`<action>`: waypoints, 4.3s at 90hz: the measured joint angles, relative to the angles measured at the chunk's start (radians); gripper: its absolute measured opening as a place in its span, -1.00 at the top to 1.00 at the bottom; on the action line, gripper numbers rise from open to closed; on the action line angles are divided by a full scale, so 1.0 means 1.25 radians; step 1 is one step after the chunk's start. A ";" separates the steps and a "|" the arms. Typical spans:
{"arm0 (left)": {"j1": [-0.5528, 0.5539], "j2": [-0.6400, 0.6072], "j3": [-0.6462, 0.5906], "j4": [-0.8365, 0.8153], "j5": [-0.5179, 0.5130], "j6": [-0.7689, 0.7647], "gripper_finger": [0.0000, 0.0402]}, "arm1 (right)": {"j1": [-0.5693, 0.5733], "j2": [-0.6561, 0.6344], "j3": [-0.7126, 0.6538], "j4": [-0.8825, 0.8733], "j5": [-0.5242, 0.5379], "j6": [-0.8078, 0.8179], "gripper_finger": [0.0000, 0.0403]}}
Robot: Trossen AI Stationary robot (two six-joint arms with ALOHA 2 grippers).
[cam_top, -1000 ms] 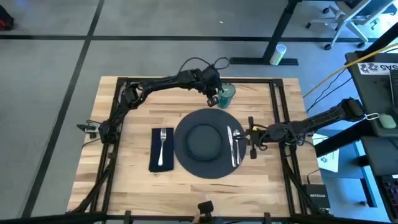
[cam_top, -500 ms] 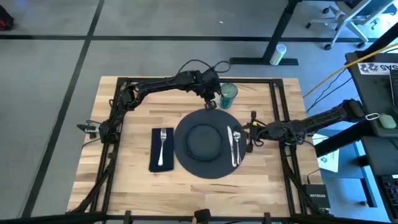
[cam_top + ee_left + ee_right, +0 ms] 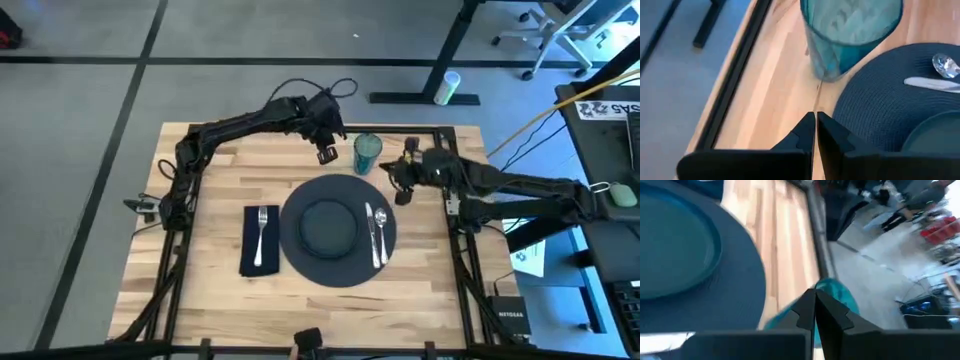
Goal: Set table place
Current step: Put the blue cup to the top right of the black tablemat
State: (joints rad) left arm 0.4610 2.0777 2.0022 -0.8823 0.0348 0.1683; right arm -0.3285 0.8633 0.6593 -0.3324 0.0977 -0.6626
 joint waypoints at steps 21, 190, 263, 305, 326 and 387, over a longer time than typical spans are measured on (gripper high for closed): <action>0.023 0.000 0.000 -0.010 0.003 0.019 1.00 | -0.102 0.160 0.055 -0.036 -0.076 -0.079 0.80; 0.036 0.000 0.000 -0.042 0.005 0.023 1.00 | -0.214 0.450 0.299 -0.238 -0.130 -0.251 0.74; 0.013 0.000 0.000 -0.057 0.005 0.015 1.00 | -0.169 0.388 0.377 -0.583 -0.203 -0.190 0.96; 0.000 0.000 0.000 -0.061 0.005 0.015 1.00 | -0.166 0.413 0.379 -0.644 -0.219 -0.179 0.95; 0.001 0.000 0.000 -0.059 0.005 0.015 1.00 | -0.167 0.413 0.379 -0.639 -0.218 -0.180 0.95; 0.001 0.000 0.000 -0.060 0.005 0.006 1.00 | -0.166 0.411 0.340 -0.626 -0.219 -0.177 0.95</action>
State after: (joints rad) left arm 0.4618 2.0778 2.0026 -0.9576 0.0410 0.1761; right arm -0.5365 1.3769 1.0840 -1.1154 -0.1764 -0.8842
